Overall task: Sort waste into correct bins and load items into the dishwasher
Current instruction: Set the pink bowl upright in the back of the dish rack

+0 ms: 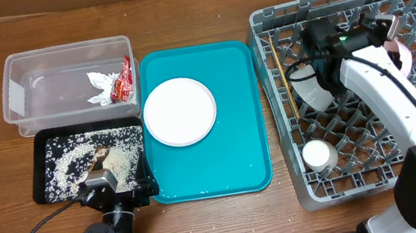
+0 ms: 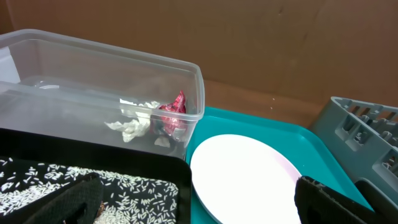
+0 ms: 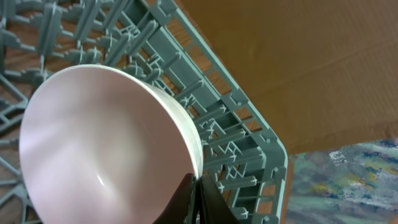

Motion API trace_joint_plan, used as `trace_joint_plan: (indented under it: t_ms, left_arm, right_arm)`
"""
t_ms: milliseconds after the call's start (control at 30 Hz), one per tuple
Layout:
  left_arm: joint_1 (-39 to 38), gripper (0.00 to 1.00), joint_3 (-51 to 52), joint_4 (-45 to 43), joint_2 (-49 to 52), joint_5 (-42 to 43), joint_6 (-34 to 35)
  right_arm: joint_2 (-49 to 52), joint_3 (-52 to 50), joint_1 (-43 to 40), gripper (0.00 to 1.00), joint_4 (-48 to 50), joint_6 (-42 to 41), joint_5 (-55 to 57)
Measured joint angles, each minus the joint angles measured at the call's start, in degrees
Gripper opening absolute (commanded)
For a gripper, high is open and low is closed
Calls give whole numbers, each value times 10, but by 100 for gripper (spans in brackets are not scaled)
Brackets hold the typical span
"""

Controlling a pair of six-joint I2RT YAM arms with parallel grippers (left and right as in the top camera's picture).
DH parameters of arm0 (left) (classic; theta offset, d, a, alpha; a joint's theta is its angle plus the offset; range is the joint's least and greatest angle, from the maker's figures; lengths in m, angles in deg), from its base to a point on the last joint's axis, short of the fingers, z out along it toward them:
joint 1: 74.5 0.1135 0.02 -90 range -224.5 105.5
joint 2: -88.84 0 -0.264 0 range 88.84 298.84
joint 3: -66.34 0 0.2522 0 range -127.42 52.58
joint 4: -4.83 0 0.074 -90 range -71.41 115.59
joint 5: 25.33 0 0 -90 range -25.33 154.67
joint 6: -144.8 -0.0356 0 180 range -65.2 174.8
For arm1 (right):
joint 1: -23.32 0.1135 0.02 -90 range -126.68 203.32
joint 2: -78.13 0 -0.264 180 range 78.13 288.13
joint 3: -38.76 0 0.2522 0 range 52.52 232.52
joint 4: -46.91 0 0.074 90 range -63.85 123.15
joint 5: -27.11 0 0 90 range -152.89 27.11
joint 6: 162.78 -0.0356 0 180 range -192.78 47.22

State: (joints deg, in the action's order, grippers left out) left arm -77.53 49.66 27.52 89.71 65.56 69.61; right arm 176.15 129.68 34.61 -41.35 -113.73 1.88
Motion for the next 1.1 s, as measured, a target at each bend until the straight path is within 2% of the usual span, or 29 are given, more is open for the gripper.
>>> trace_joint_plan:
  t_ms: [300,433,700,933,1100]
  left_arm:
    - [0,100,0,0,0,0,0]
    - [0,100,0,0,0,0,0]
    - [0,100,0,0,0,0,0]
    - [0,100,0,0,0,0,0]
    - [0,100,0,0,0,0,0]
  right_arm:
    - [1,-1,116,4,14,-4,13]
    - [1,-1,138,4,13,-4,33]
    - [1,-1,103,4,4,-4,107]
    - [1,-1,-2,4,3,-4,48]
    - [1,-1,0,4,4,-4,18]
